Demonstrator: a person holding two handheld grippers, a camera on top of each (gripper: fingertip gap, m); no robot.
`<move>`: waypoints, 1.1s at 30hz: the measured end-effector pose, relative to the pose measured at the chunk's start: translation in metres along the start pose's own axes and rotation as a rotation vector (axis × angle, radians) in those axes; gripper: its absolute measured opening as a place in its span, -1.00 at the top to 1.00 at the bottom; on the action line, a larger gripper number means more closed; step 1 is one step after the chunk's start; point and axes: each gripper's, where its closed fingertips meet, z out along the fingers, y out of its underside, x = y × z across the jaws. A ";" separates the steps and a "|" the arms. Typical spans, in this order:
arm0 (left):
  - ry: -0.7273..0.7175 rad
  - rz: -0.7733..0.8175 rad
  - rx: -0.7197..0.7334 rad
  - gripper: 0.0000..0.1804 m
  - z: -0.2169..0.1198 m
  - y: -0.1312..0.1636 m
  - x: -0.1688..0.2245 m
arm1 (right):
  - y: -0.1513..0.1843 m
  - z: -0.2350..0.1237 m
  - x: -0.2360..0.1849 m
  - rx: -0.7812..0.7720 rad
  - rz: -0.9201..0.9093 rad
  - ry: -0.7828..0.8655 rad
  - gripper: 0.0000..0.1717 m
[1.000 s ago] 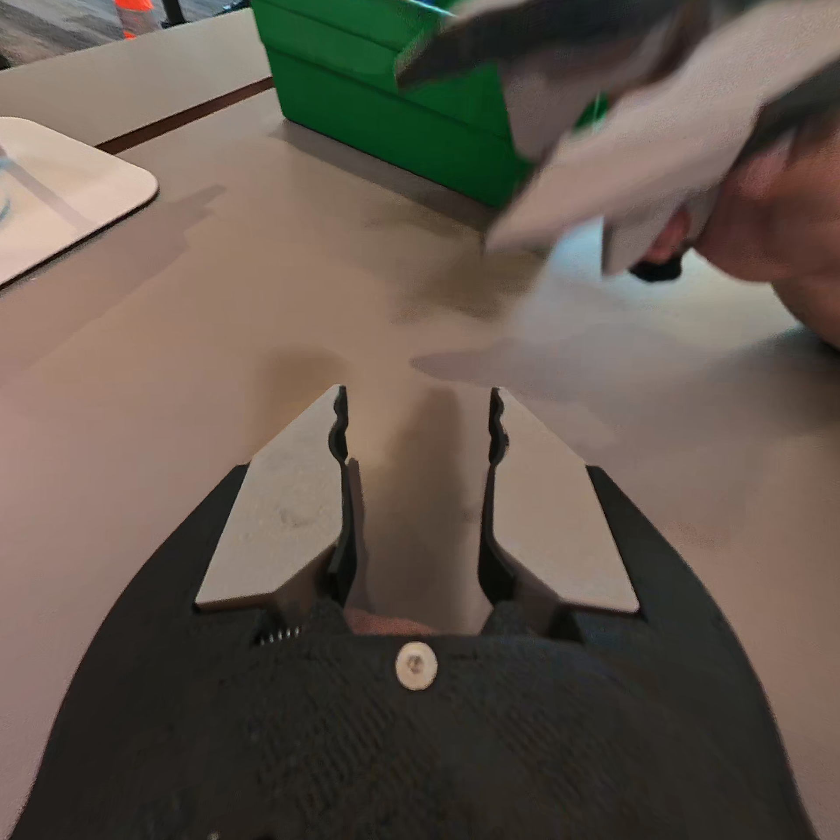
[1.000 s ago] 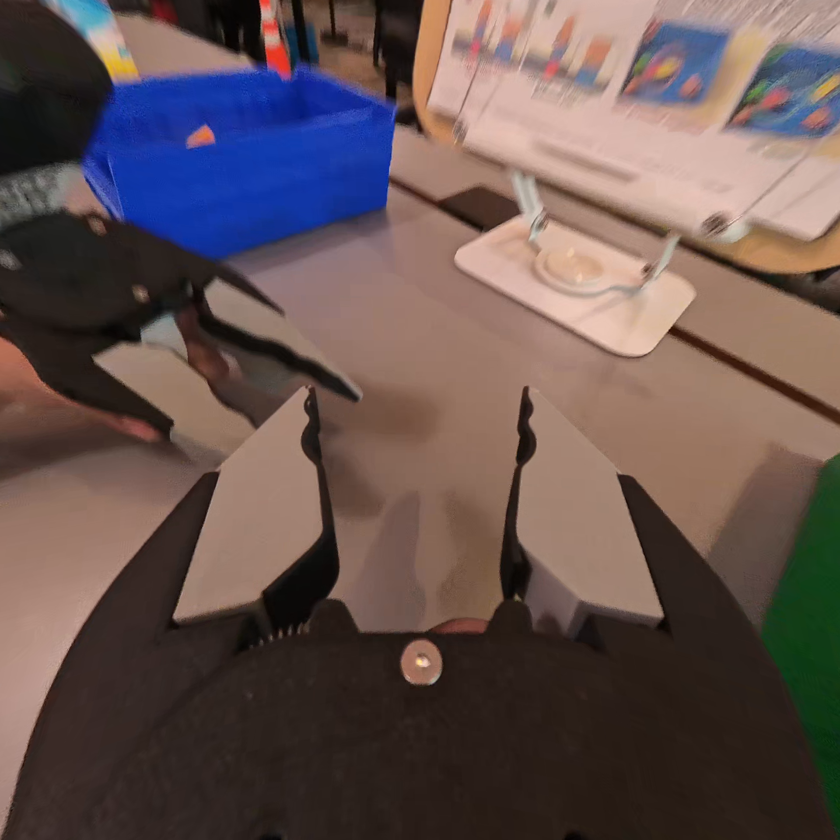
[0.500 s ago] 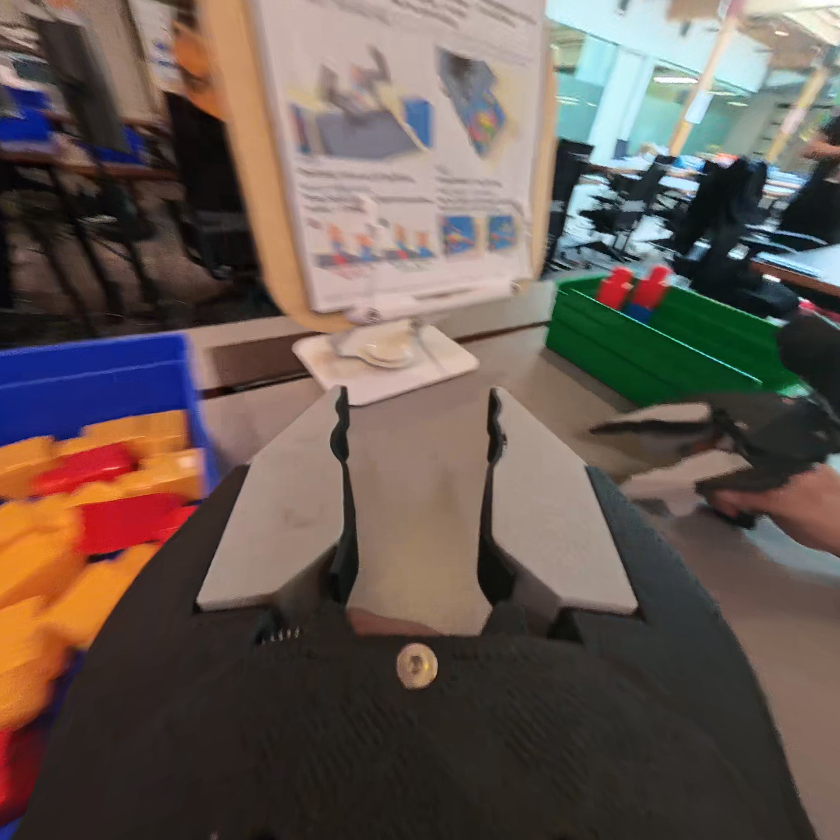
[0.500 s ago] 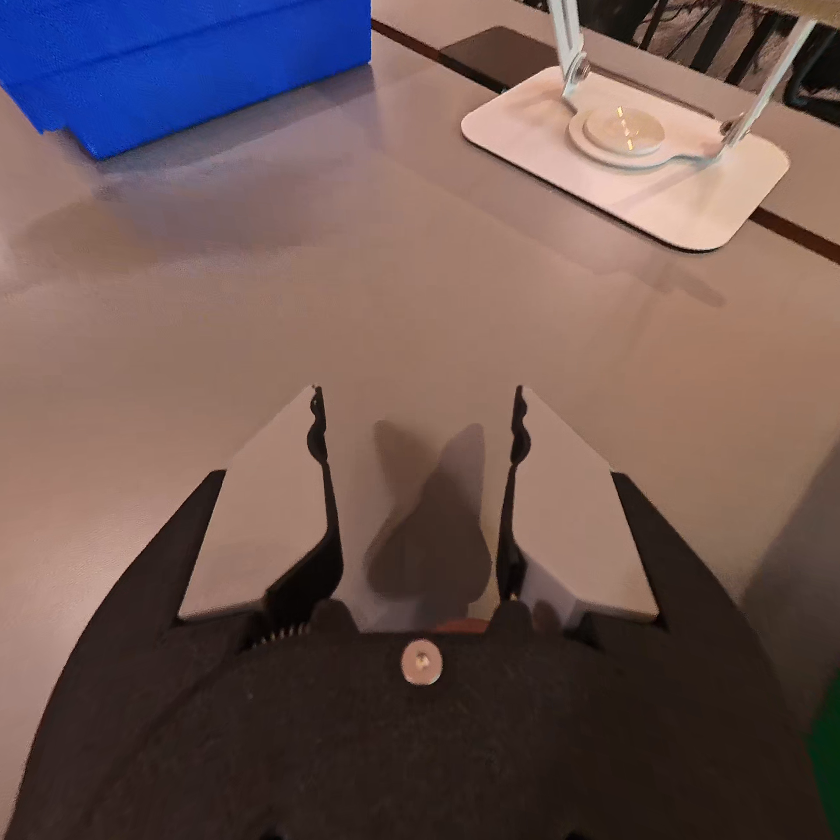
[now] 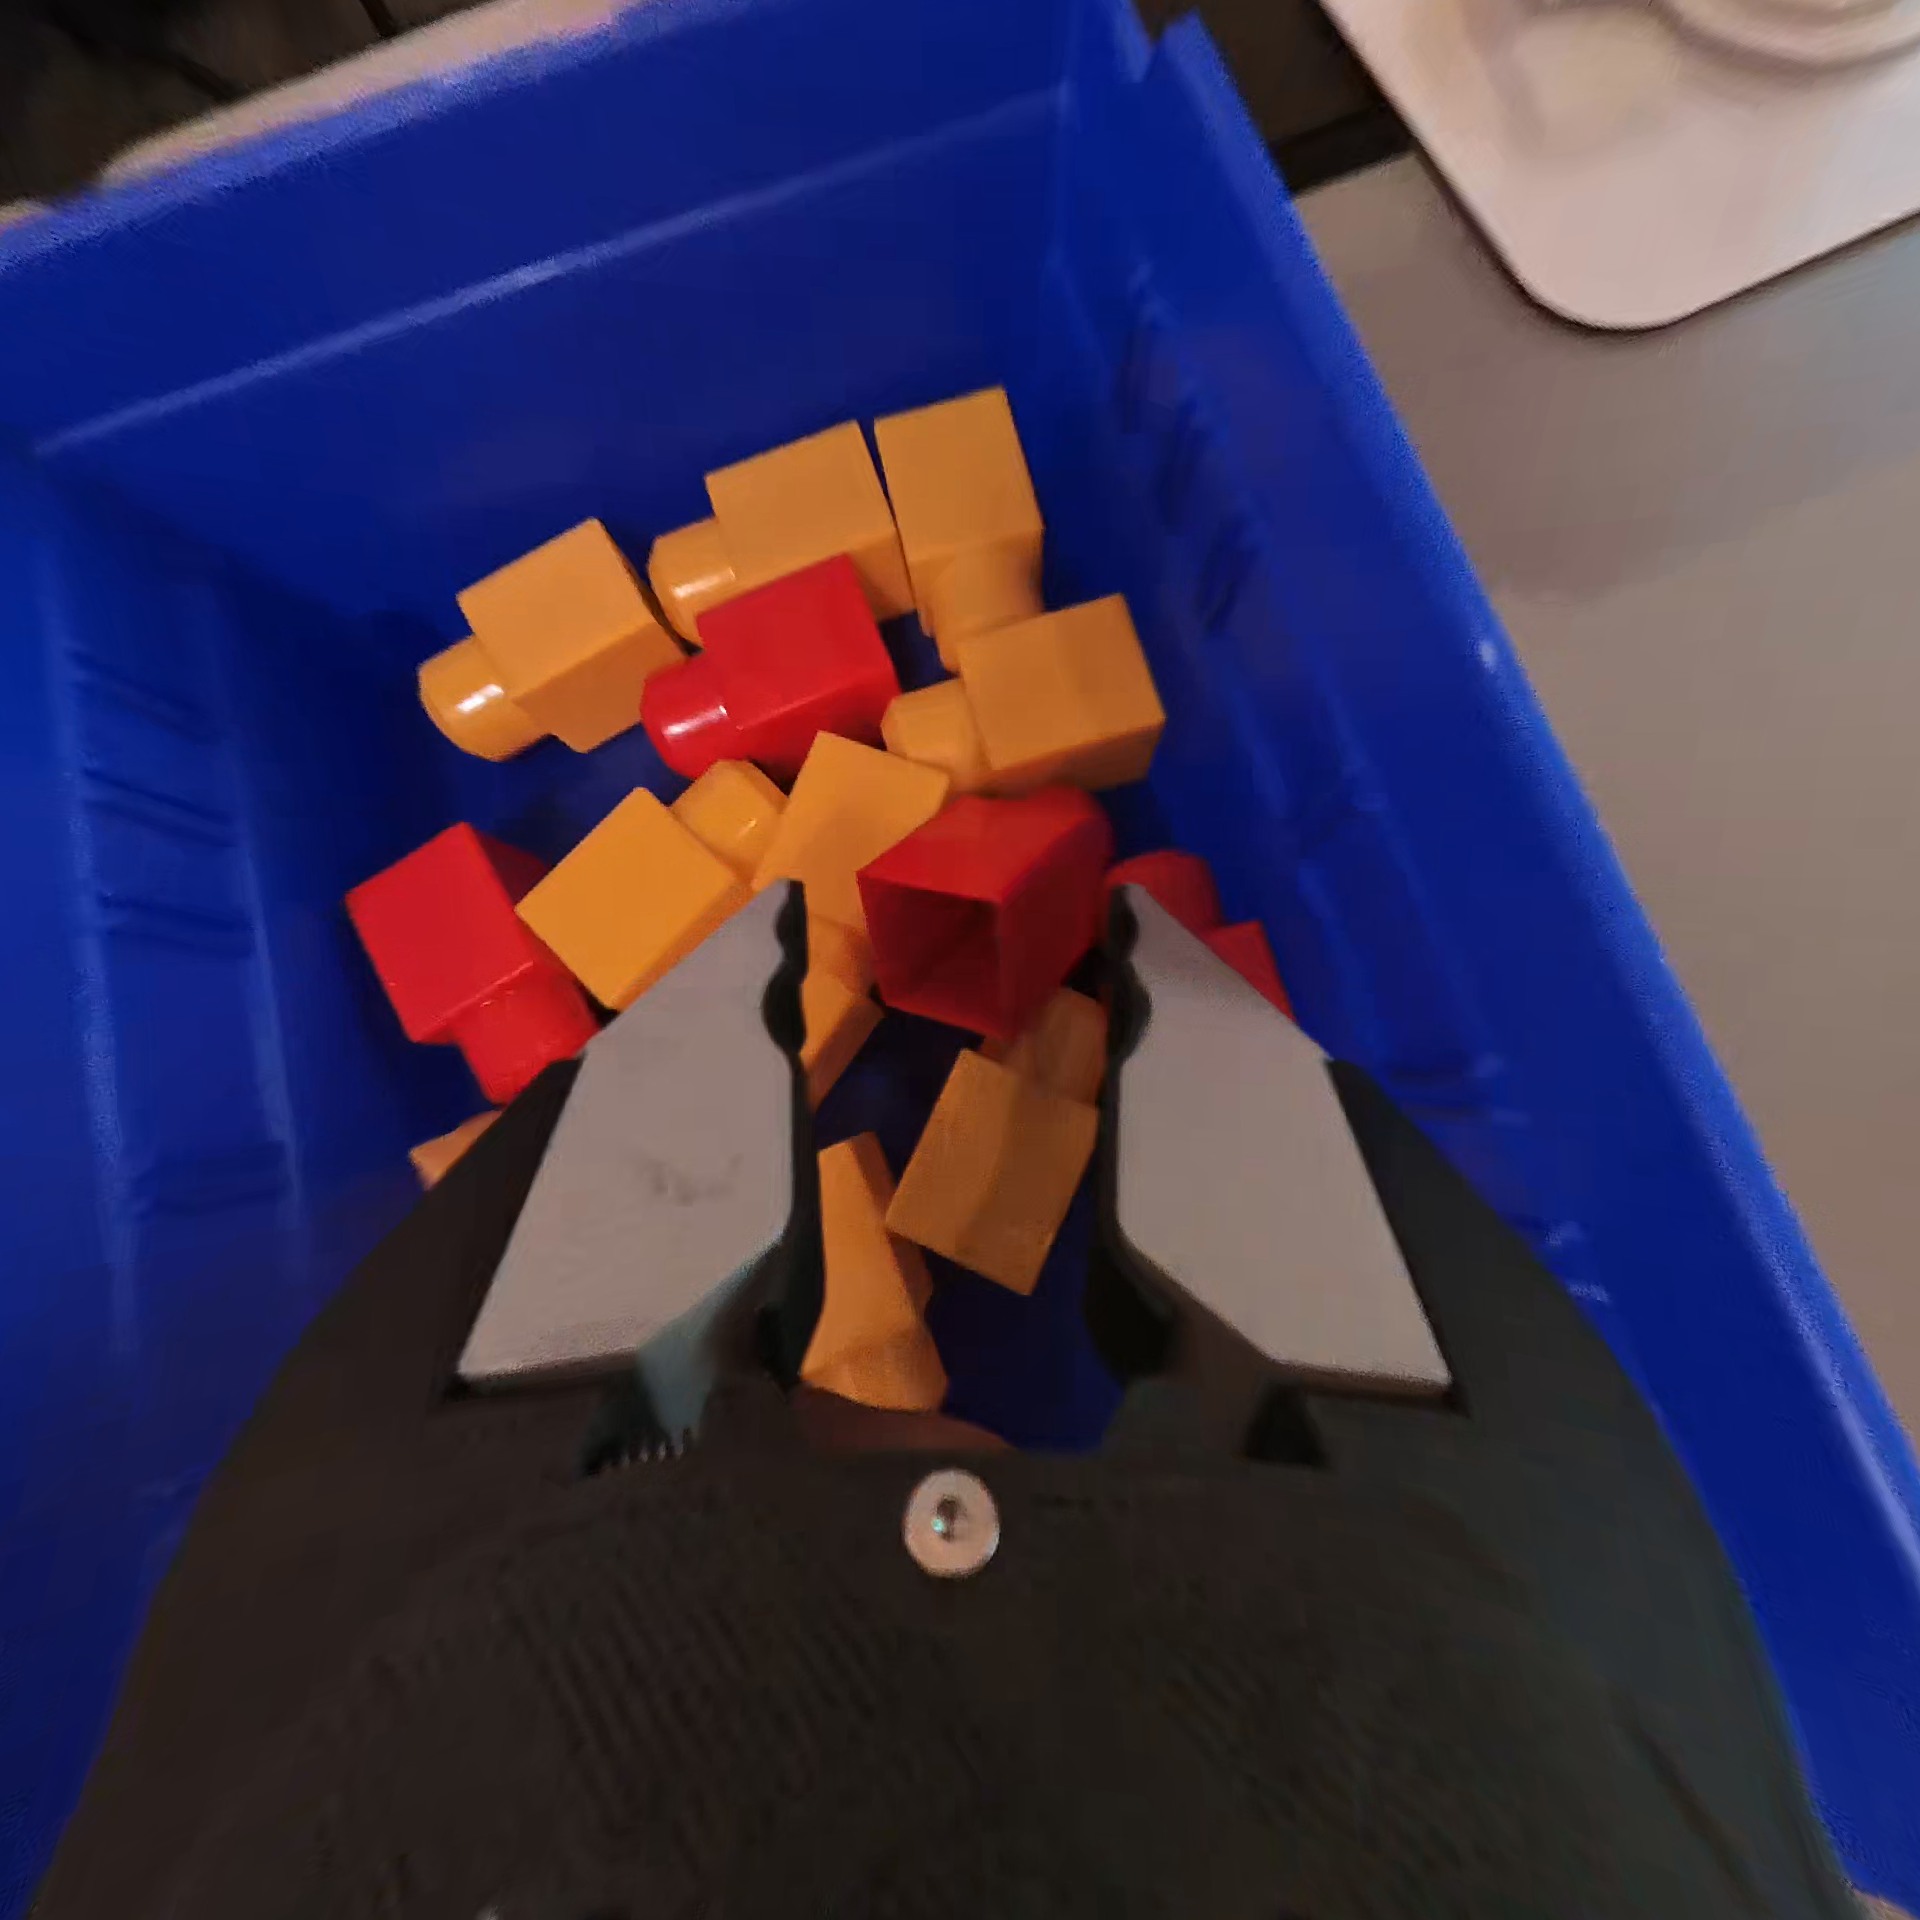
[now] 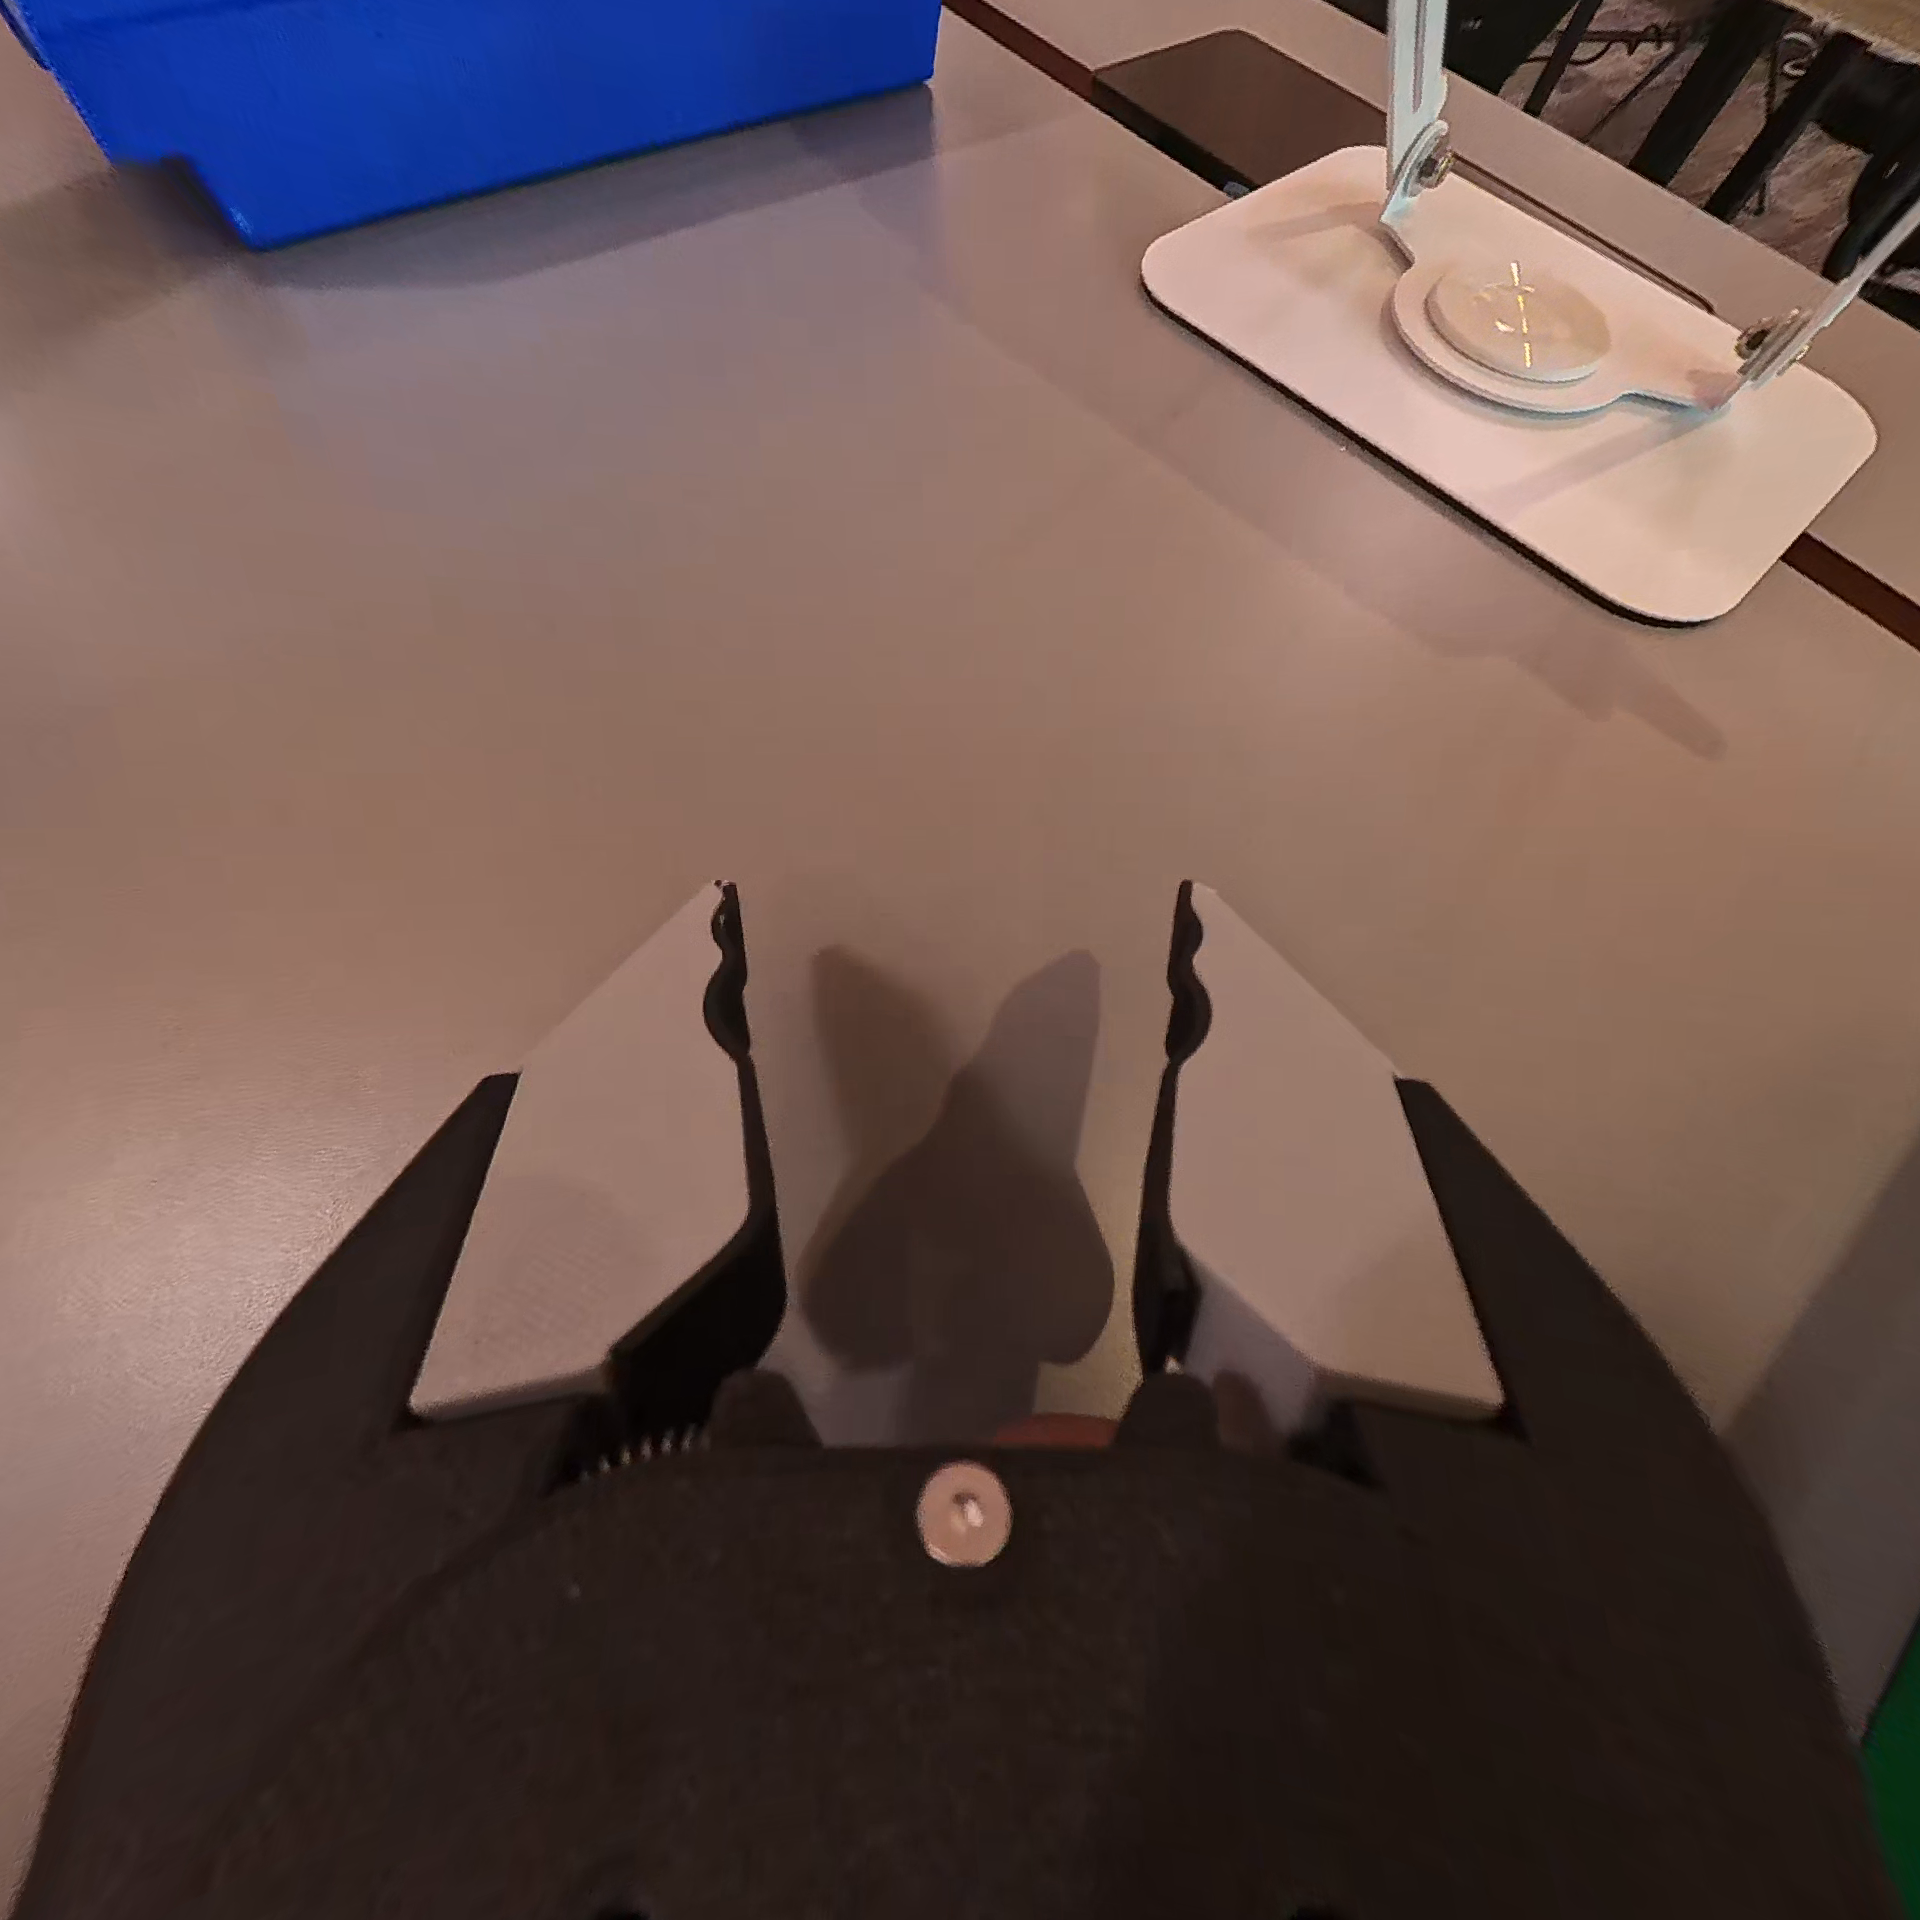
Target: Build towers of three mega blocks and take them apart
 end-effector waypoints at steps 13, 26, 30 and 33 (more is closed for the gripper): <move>0.138 -0.163 0.571 0.57 -0.100 -0.071 0.021 | -0.016 -0.008 -0.020 0.092 0.054 -0.148 0.08; 1.018 -0.188 0.933 0.58 -0.175 -0.075 0.330 | -0.108 -0.102 -0.057 0.659 0.293 -0.606 0.16; 1.065 -0.179 0.874 0.58 -0.161 -0.072 0.371 | -0.113 -0.113 -0.048 0.723 0.317 -0.620 0.25; 1.050 -0.148 0.860 0.58 -0.154 -0.067 0.385 | -0.111 -0.116 -0.050 0.721 0.292 -0.648 0.55</move>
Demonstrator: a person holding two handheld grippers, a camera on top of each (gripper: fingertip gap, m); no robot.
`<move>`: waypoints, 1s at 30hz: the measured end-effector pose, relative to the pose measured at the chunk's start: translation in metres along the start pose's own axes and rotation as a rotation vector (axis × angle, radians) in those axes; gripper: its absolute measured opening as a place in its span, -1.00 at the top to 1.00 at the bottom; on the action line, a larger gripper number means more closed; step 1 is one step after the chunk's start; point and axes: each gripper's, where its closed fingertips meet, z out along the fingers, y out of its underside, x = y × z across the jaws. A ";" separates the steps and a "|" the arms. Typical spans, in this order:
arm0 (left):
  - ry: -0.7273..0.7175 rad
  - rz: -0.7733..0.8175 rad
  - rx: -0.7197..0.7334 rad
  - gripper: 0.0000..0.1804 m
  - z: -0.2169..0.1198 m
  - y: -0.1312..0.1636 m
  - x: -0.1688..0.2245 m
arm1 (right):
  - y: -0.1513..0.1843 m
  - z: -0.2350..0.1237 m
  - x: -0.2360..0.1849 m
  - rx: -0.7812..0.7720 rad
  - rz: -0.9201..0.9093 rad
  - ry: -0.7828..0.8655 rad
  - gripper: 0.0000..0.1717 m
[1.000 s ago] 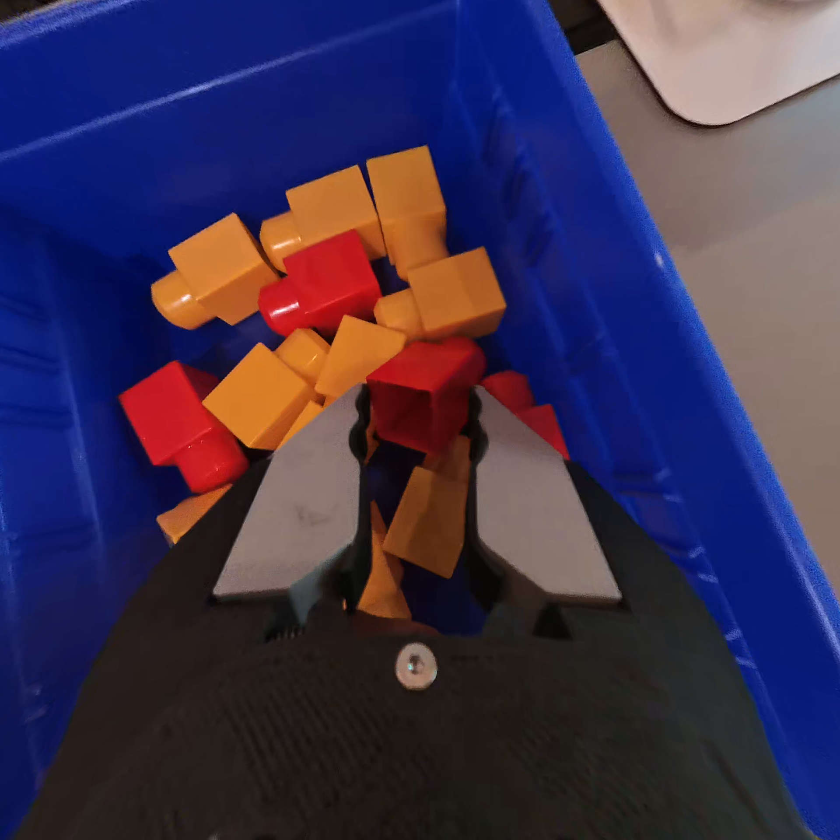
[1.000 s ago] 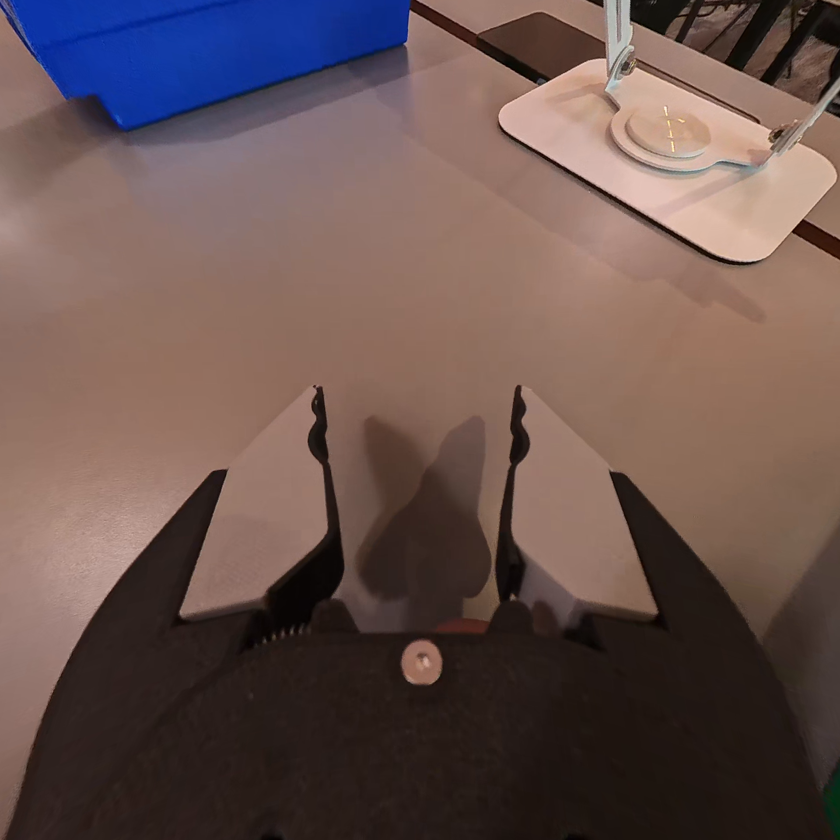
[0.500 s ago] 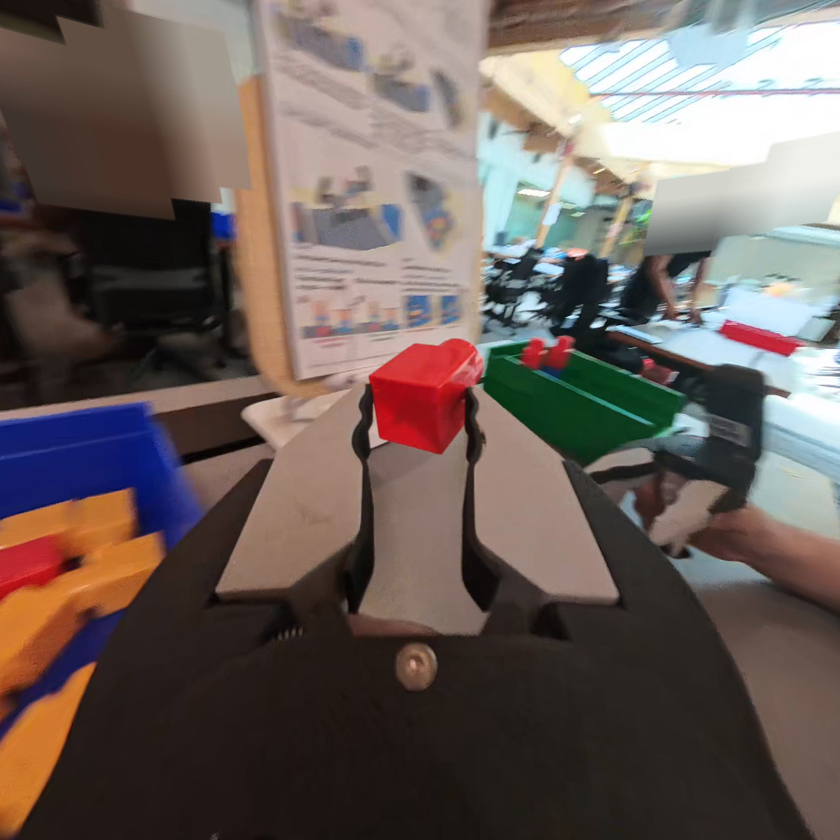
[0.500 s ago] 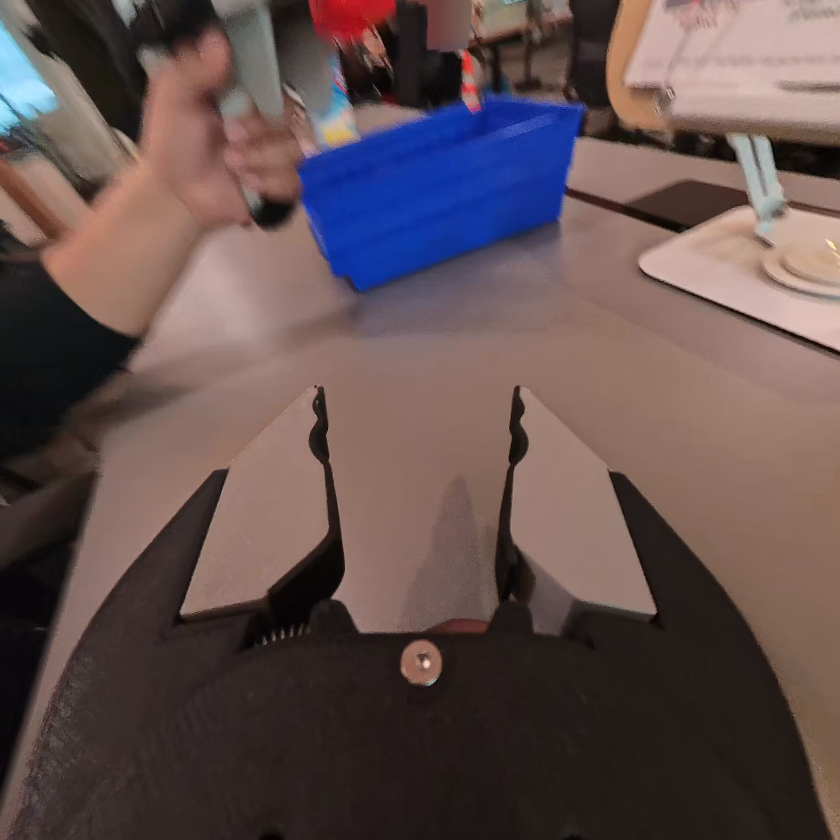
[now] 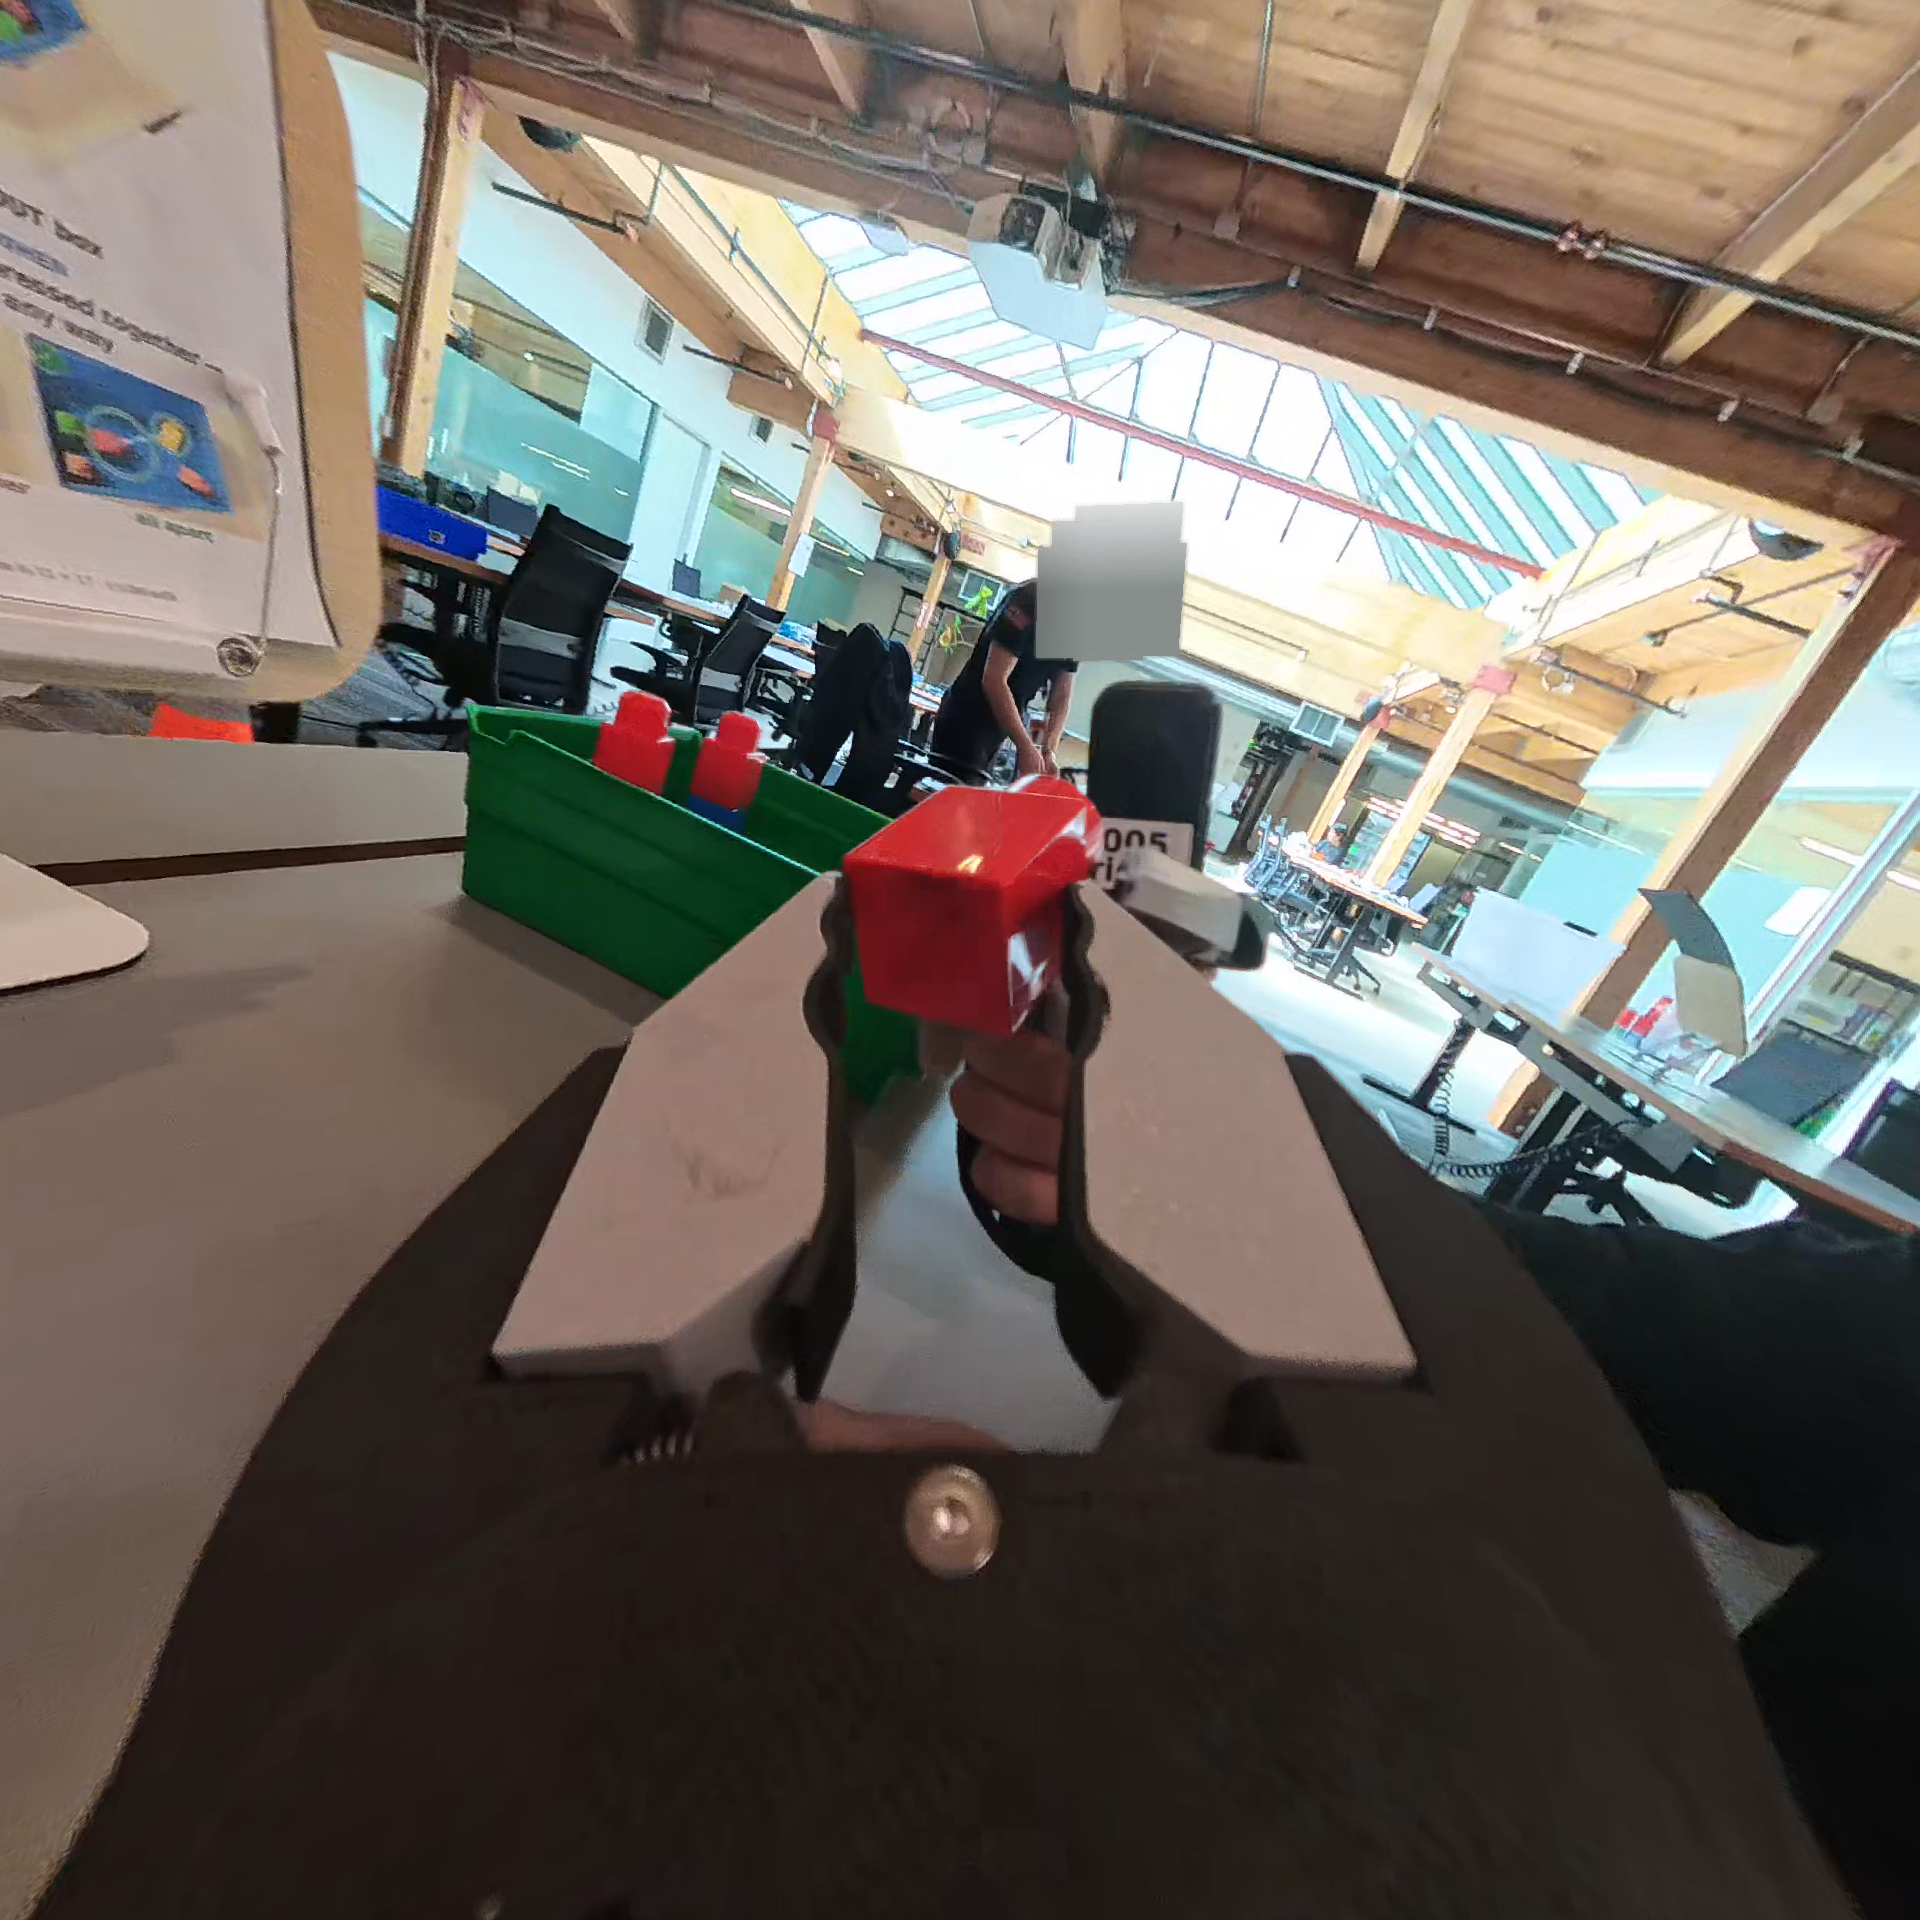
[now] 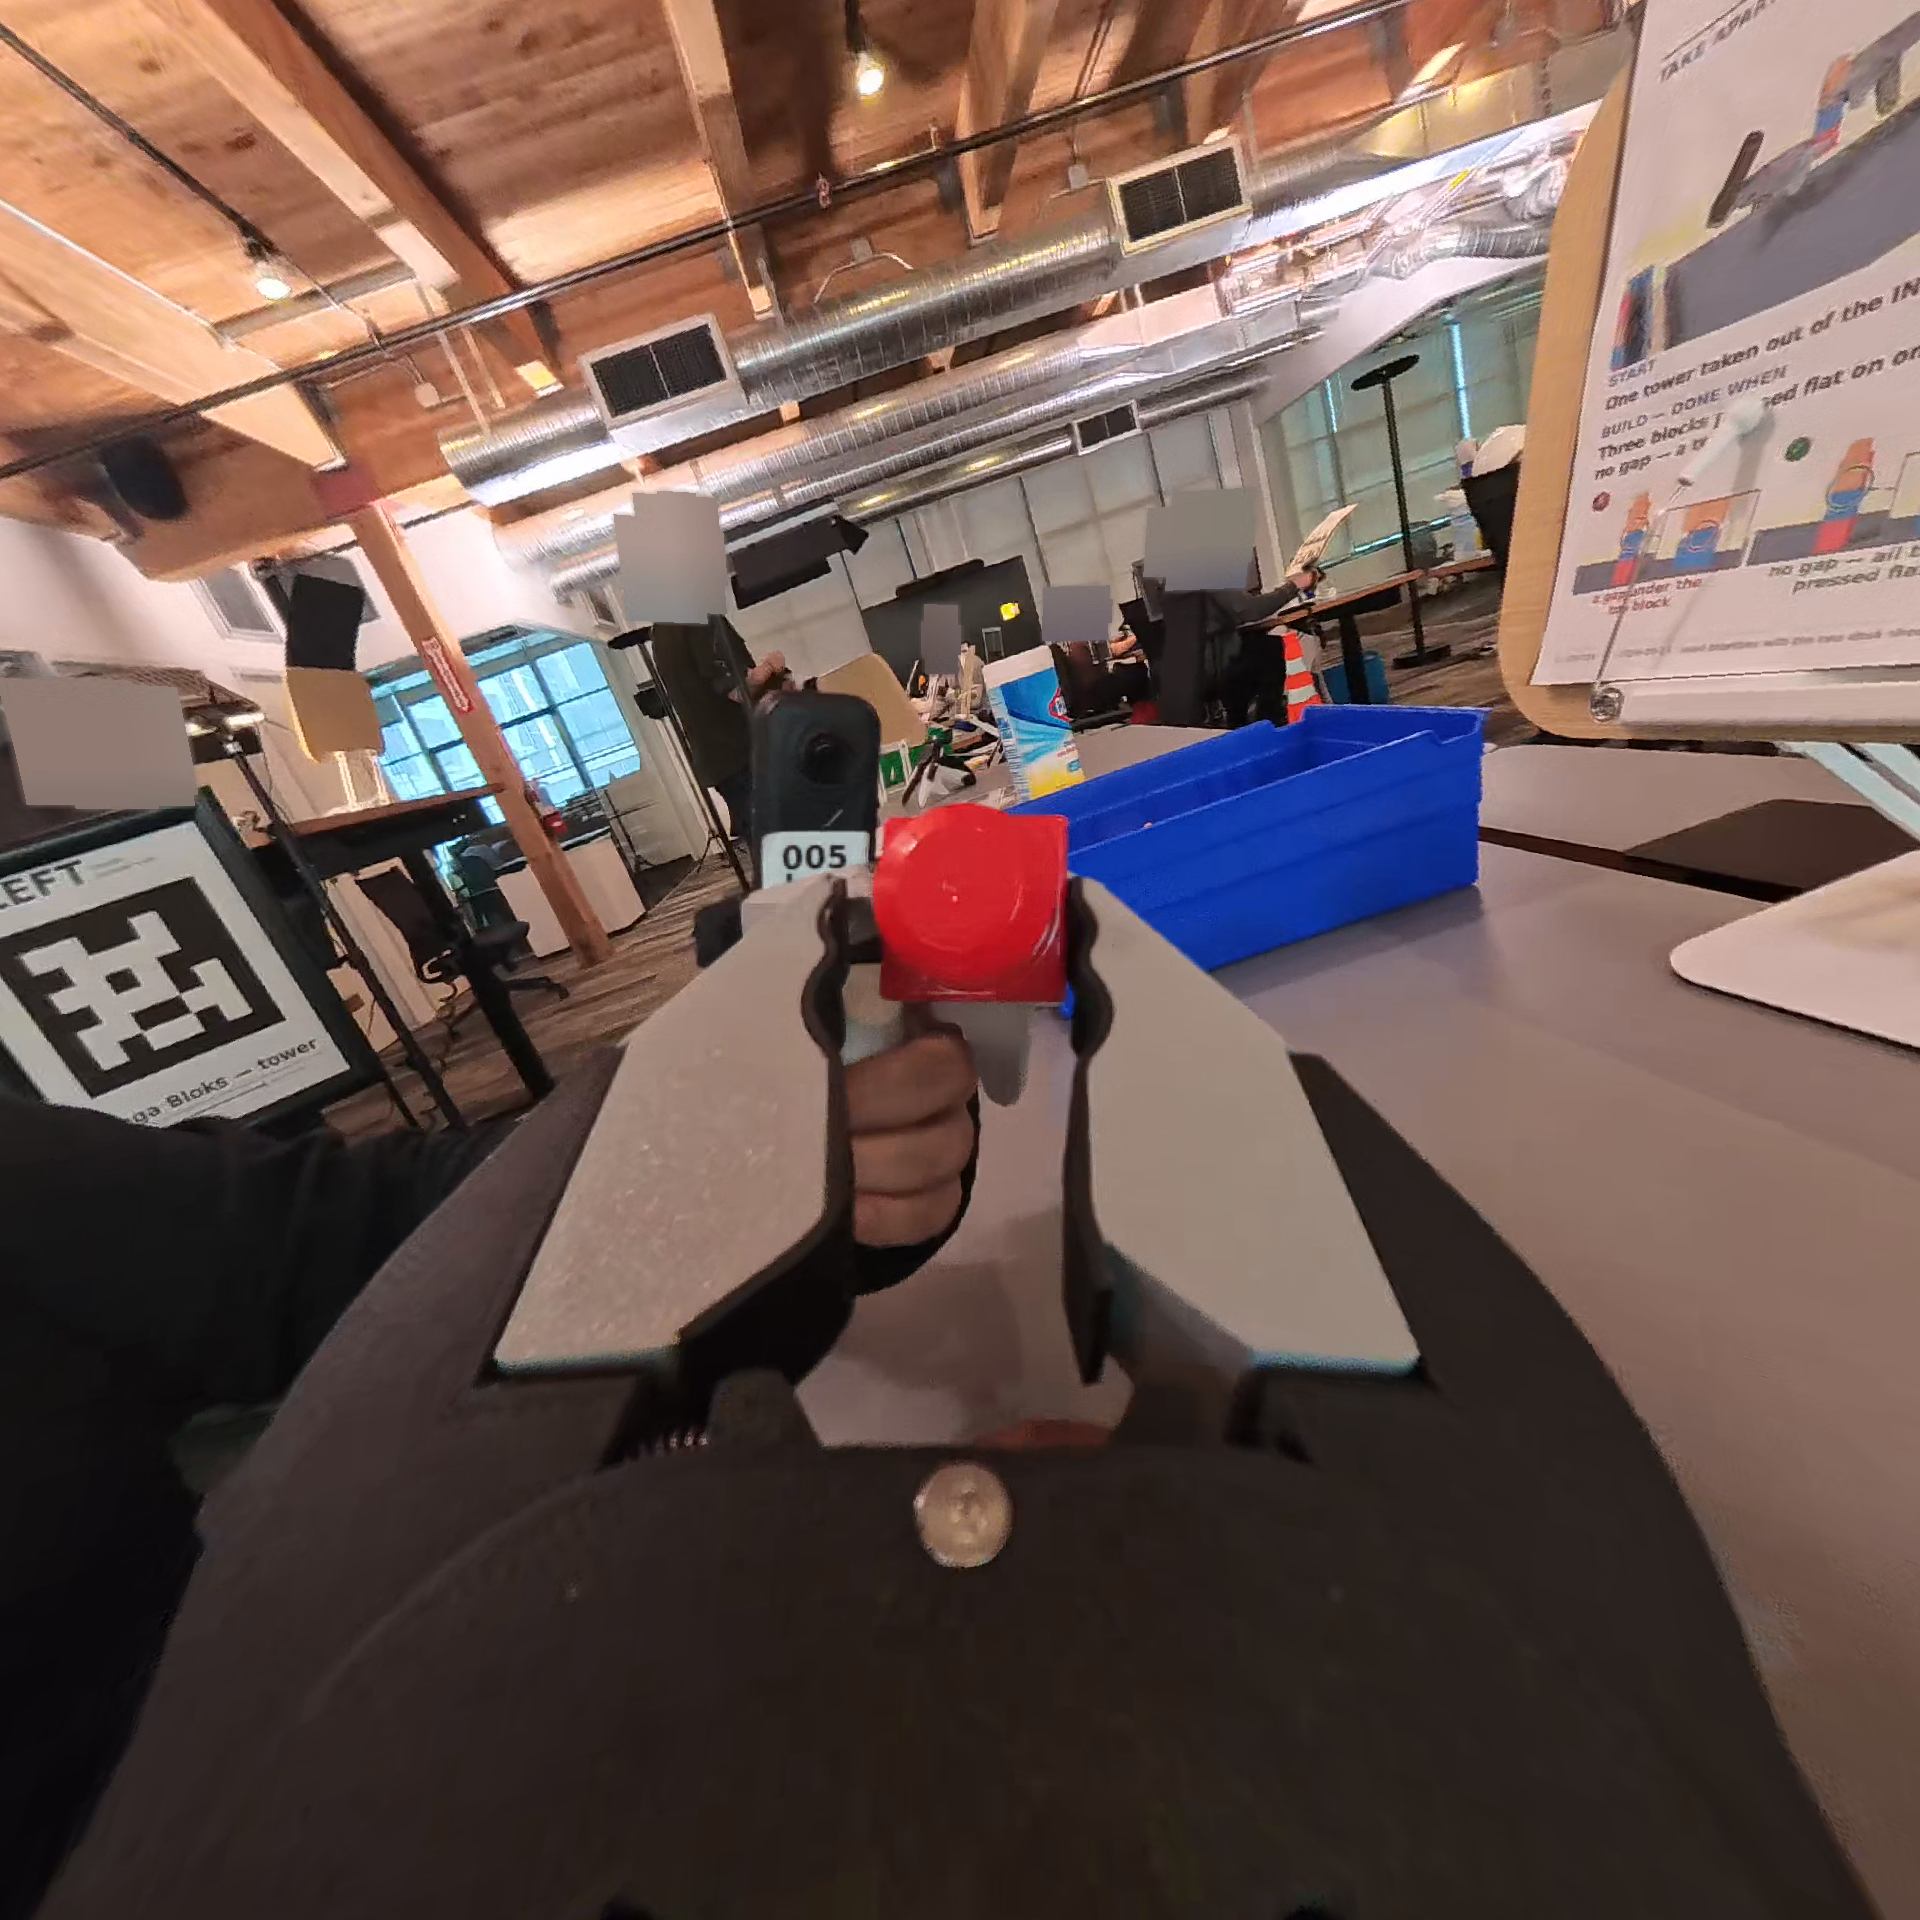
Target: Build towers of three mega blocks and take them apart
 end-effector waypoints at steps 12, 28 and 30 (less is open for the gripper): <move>0.078 -0.040 -0.123 0.65 -0.005 0.030 -0.003 | 0.002 -0.005 0.009 -0.061 -0.034 0.058 0.63; -0.142 0.270 -0.394 0.38 -0.043 0.028 -0.019 | 0.005 -0.019 0.035 -0.114 -0.060 0.190 0.66; -0.273 0.293 -0.298 0.40 -0.071 -0.018 -0.037 | 0.007 -0.019 0.038 -0.125 -0.058 0.201 0.66</move>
